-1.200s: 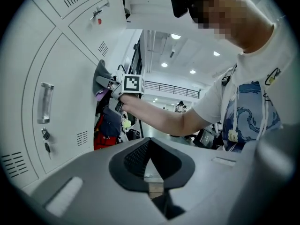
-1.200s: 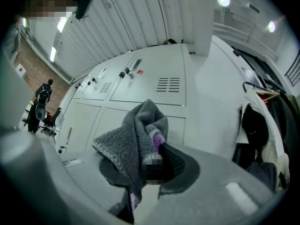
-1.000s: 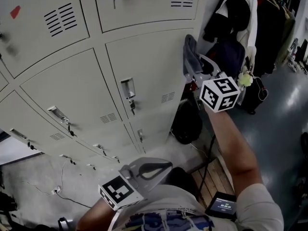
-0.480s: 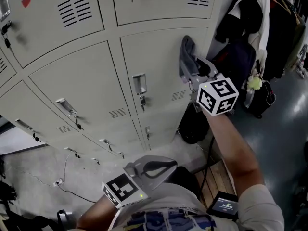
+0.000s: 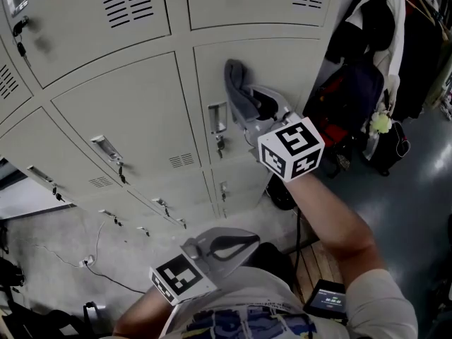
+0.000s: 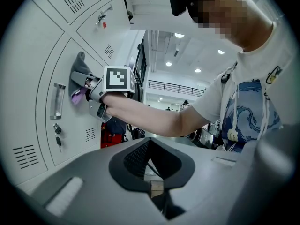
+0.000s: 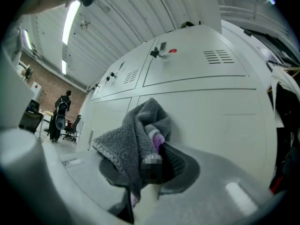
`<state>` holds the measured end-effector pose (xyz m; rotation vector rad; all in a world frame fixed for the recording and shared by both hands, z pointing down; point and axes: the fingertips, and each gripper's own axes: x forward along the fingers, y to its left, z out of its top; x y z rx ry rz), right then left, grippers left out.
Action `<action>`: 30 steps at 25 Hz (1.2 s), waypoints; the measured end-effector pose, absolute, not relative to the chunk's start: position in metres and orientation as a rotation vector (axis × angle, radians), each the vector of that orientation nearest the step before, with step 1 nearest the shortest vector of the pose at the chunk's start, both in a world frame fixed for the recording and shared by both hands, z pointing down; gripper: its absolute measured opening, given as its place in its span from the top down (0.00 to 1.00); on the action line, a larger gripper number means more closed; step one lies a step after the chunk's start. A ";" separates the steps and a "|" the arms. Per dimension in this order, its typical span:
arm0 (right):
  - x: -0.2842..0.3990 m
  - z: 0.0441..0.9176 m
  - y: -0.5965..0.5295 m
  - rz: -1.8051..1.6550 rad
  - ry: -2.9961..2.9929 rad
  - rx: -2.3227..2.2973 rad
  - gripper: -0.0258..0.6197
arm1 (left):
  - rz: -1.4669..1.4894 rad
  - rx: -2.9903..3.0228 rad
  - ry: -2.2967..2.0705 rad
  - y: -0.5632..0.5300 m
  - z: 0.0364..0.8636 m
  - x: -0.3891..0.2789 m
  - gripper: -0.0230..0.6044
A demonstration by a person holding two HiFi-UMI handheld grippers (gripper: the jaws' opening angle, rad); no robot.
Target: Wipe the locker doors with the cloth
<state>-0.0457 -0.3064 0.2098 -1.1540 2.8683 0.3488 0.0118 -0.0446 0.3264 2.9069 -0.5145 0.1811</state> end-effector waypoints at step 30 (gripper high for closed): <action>0.045 0.214 -0.302 0.361 2.836 -1.269 0.80 | 0.176 2.942 -0.394 -0.045 0.319 0.041 0.96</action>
